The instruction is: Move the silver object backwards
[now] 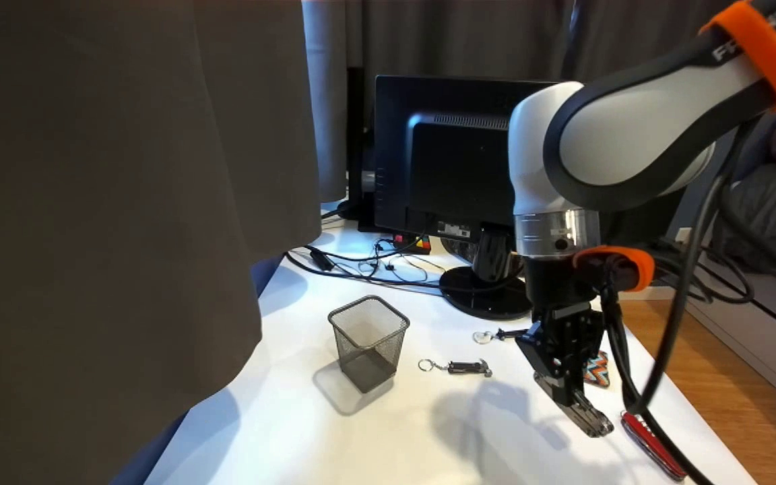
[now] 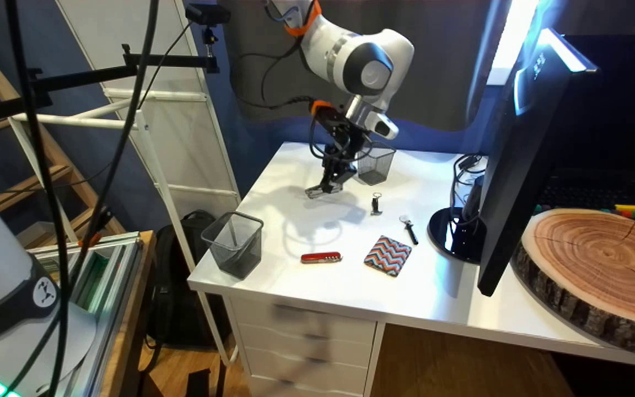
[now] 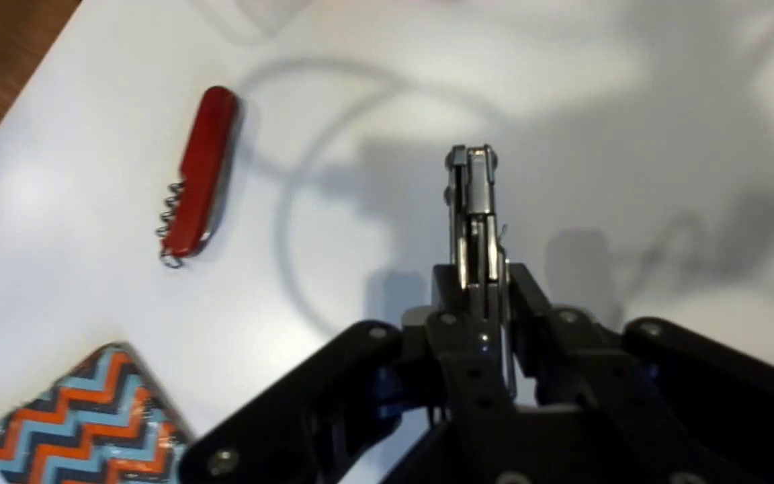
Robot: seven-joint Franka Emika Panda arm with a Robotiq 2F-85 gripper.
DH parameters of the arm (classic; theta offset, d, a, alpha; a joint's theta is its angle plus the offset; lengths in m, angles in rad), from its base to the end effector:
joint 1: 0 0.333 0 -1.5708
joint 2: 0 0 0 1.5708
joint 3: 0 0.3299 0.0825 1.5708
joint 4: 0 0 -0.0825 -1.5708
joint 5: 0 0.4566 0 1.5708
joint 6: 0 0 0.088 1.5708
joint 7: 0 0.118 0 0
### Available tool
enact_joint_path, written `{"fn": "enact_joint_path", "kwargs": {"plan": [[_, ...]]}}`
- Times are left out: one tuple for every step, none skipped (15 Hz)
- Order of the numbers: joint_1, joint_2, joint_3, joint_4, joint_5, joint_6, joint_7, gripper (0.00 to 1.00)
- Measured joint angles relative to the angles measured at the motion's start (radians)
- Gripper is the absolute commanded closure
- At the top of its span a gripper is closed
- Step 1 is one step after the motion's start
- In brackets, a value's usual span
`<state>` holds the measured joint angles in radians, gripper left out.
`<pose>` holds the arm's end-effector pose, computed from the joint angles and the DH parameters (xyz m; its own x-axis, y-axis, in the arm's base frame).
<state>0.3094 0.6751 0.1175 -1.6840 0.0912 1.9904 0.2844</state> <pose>0.6283 0.2895 0.1351 0.9199 0.0779 -0.3842 0.0716 -0.9970 -0.0306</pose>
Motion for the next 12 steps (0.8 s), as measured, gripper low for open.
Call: {"fn": "enact_joint_path", "kwargs": {"plan": [[0.027, -0.013, 0.026, 0.002, 0.000, -0.016, -0.005, 0.80], [0.051, -0.020, 0.053, 0.007, 0.000, -0.030, -0.012, 0.80], [0.073, -0.024, 0.073, 0.012, 0.000, -0.039, -0.013, 0.80], [0.088, -0.025, 0.080, 0.013, 0.000, -0.040, -0.013, 0.95], [0.094, -0.024, 0.081, 0.013, 0.000, -0.040, -0.015, 0.95], [0.094, -0.023, 0.081, 0.013, 0.000, -0.040, -0.016, 0.95], [0.090, -0.021, 0.078, 0.010, 0.000, -0.034, -0.016, 0.95], [0.085, -0.015, 0.076, 0.010, 0.000, -0.024, -0.030, 0.95], [0.081, -0.003, 0.073, 0.013, -0.002, -0.013, -0.058, 0.95], [0.077, 0.016, 0.072, 0.021, -0.011, -0.008, -0.089, 0.95], [0.076, 0.039, 0.070, 0.036, -0.025, -0.007, -0.111, 0.95], [0.076, 0.066, 0.068, 0.054, -0.041, -0.007, -0.128, 0.95]]}}
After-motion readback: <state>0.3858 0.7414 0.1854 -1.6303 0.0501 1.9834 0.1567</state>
